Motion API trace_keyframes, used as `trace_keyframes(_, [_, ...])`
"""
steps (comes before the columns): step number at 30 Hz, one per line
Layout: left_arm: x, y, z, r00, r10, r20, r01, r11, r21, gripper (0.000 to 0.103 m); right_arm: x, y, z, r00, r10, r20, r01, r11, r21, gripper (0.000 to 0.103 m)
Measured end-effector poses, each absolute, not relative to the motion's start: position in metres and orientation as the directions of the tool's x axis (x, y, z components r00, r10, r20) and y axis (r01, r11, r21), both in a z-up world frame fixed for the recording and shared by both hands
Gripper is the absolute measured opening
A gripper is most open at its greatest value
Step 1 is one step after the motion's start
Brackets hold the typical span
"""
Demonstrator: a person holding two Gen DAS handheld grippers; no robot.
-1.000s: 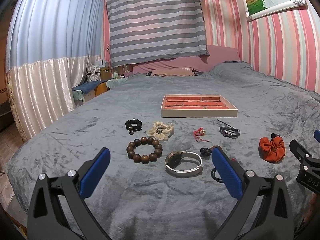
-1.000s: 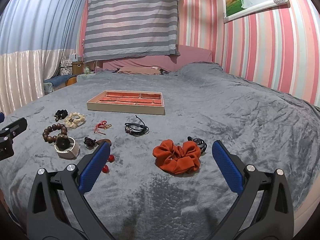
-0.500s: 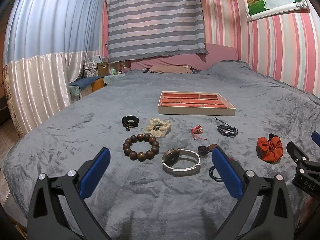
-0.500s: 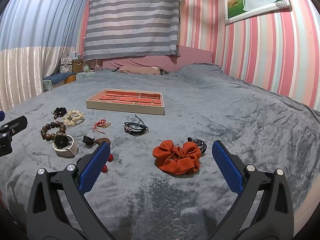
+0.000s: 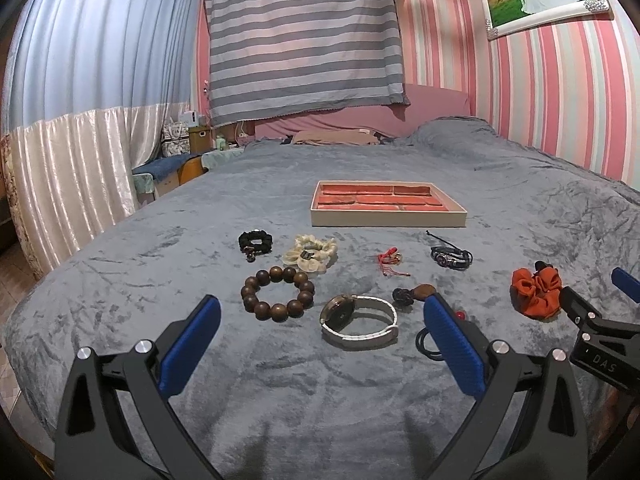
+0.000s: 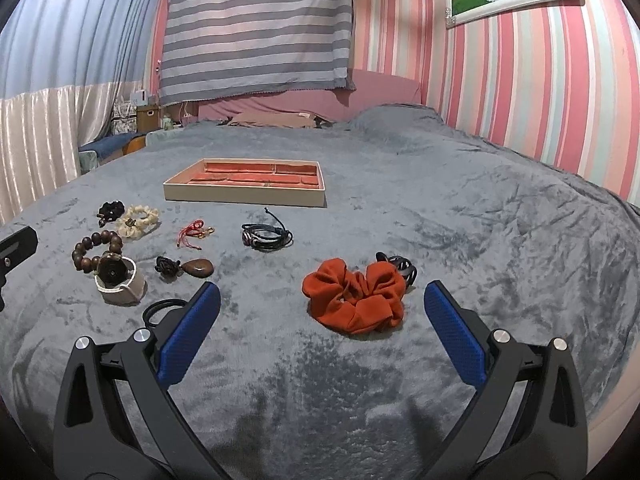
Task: Organize jewelry
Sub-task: 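Grasp the cream scrunchie with the left tool while the right tool grasps the black braided bracelet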
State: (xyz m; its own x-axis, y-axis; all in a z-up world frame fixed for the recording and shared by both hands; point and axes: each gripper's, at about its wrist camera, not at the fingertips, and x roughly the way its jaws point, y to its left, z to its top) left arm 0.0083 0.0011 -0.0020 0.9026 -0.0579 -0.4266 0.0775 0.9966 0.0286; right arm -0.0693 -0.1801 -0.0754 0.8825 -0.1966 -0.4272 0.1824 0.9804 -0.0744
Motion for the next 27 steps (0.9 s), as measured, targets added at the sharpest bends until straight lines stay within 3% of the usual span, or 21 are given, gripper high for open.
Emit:
trace_keyframes(18, [0.037, 0.014, -0.013, 0.864, -0.089, -0.496, 0.097, 0.995, -0.010, 0.099, -0.049, -0.178, -0.080, 0.878, -0.174, -0.447, 0.144, 0.984, -0.100, 0.099])
trace_keyframes(27, [0.073, 0.019, 0.005, 0.866, -0.090, -0.491, 0.087, 0.996, -0.029, 0.099, -0.007, -0.188, -0.066, 0.869, -0.128, -0.478, 0.124, 0.991, -0.040, 0.099])
